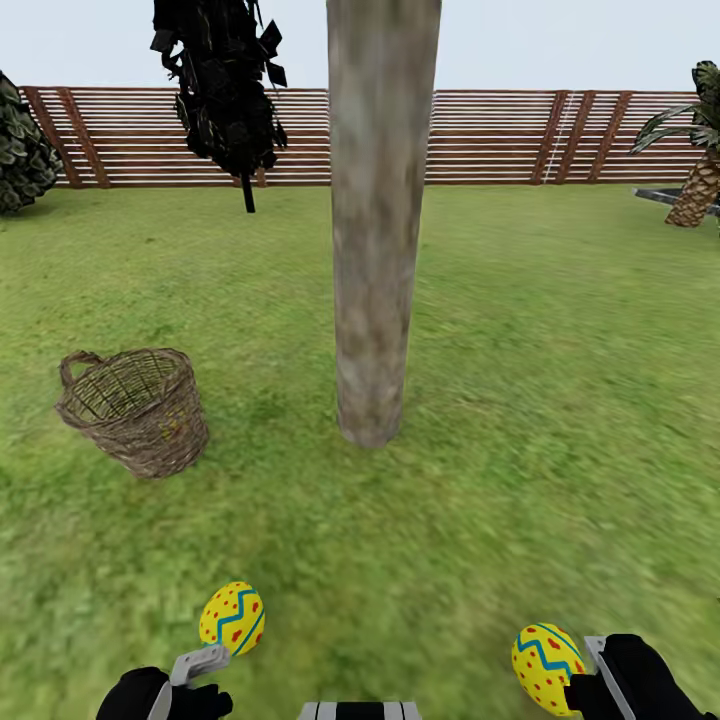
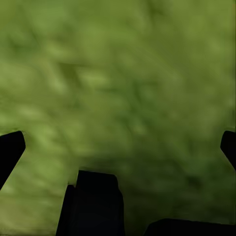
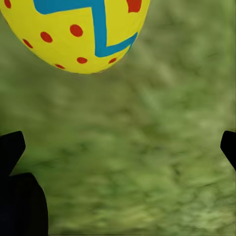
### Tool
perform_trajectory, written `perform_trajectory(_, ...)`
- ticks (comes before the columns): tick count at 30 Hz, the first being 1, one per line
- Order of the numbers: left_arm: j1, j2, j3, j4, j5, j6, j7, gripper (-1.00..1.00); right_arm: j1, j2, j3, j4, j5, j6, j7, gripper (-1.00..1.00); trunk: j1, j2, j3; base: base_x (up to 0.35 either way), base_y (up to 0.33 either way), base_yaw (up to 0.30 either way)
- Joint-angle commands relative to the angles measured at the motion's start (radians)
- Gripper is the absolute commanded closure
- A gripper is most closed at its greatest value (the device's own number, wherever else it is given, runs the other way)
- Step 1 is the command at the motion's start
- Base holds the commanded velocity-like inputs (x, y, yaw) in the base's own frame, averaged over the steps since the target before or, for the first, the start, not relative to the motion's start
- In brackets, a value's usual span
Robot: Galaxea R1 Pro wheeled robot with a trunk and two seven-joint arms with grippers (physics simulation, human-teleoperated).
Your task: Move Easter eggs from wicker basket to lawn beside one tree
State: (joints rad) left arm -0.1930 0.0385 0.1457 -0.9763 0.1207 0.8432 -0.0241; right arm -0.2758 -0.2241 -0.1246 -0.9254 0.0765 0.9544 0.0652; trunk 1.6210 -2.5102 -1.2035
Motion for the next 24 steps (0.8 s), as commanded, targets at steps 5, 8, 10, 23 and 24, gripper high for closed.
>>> perform_trajectory(5, 0.0, 0.0, 0.002, -0.002, 0.004, 0.005, -0.004, -1.0, 0.0, 0.0, -0.001, -0.001, 0.008, 0.004, 0.007, -1.0, -0.003, 0.001, 0.019, -0.339, 0.0, 0.0)
perform_trajectory(8, 0.0, 0.0, 0.002, -0.002, 0.004, 0.009, -0.004, -1.0, 0.0, 0.0, -0.001, -0.002, 0.008, 0.004, 0.007, -1.0, -0.004, 0.002, 0.03, -0.163, 0.0, 0.0)
perform_trajectory(10, 0.0, 0.0, 0.002, -0.002, 0.005, 0.012, -0.002, -1.0, 0.0, 0.0, -0.001, -0.003, 0.008, 0.004, 0.007, -1.0, -0.005, 0.002, 0.038, -0.055, 0.0, 0.0)
perform_trajectory(23, 0.0, 0.003, 0.014, 0.01, 0.007, 0.016, 0.0, -1.0, 0.0, 0.002, 0.001, -0.001, 0.016, 0.003, 0.006, -1.0, -0.011, 0.005, 0.088, -0.004, 0.0, 0.0)
perform_trajectory(24, 0.0, 0.003, 0.014, 0.011, 0.007, 0.016, 0.0, -1.0, 0.0, 0.002, 0.002, -0.001, 0.016, 0.002, 0.005, -1.0, -0.012, 0.005, 0.092, 0.0, 0.0, 0.0)
